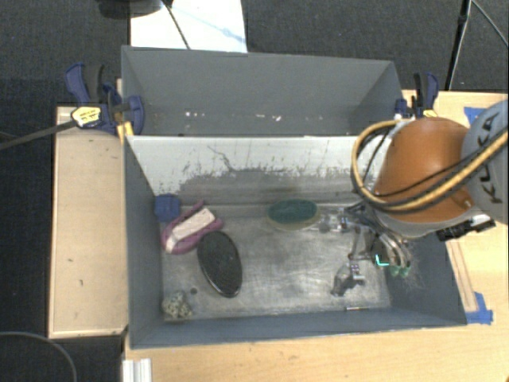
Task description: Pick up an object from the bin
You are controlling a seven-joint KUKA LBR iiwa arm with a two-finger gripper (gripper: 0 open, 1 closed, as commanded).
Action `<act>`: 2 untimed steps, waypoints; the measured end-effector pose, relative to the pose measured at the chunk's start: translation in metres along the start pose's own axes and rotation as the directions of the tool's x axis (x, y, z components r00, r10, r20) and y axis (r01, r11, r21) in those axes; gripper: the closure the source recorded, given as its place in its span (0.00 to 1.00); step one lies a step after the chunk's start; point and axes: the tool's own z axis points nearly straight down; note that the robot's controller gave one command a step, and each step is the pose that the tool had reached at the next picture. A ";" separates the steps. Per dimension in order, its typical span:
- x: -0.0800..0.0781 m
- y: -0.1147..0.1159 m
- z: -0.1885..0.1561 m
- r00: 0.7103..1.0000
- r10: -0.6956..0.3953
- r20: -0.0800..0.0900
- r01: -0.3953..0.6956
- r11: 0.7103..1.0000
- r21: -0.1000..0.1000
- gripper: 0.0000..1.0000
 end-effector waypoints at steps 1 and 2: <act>-0.059 0.040 0.094 0.996 -0.092 0.012 0.092 0.996 0.003 0.00; -0.097 0.115 0.078 0.985 -0.174 0.015 0.174 0.985 -0.002 0.00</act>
Offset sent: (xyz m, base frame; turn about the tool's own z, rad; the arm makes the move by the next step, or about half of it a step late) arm 0.0566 0.0402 -0.0944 -0.1048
